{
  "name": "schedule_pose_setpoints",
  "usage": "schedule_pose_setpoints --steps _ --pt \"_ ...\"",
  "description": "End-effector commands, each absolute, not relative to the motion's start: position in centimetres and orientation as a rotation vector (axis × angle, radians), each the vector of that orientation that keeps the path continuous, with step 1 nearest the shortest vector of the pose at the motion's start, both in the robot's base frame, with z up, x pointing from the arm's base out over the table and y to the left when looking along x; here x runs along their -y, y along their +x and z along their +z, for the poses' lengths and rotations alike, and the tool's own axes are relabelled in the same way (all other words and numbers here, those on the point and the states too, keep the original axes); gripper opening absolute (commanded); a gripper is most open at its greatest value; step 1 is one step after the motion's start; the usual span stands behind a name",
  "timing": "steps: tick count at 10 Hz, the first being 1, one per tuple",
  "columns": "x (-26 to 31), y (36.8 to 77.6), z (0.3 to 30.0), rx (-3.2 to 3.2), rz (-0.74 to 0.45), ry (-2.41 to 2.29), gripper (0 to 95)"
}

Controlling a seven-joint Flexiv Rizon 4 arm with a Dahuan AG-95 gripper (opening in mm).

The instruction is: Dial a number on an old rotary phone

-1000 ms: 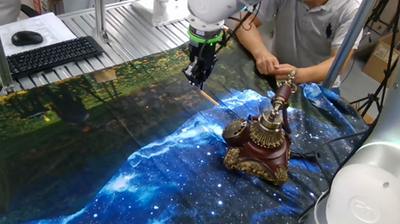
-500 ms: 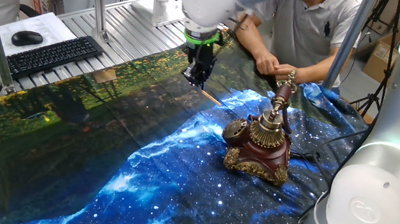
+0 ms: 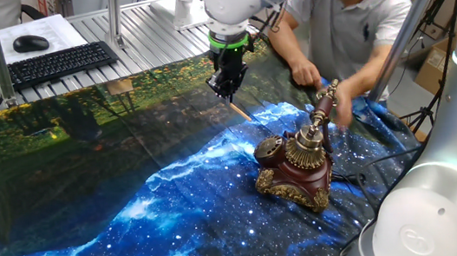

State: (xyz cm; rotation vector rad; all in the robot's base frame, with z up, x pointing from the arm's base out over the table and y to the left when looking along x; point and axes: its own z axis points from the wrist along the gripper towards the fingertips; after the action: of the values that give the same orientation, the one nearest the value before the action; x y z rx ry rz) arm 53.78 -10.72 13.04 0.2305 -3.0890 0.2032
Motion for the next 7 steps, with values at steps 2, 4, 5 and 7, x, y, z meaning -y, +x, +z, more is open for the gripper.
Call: schedule_pose_setpoints --steps 2,4,5,7 --pt "10.71 53.85 13.04 3.087 0.22 0.377 0.0" --pt "10.77 53.46 13.1 3.087 0.234 0.377 0.0" --pt "10.92 53.37 13.21 3.088 0.233 0.377 0.0" --pt "11.03 53.08 13.24 3.087 0.237 0.377 0.0"
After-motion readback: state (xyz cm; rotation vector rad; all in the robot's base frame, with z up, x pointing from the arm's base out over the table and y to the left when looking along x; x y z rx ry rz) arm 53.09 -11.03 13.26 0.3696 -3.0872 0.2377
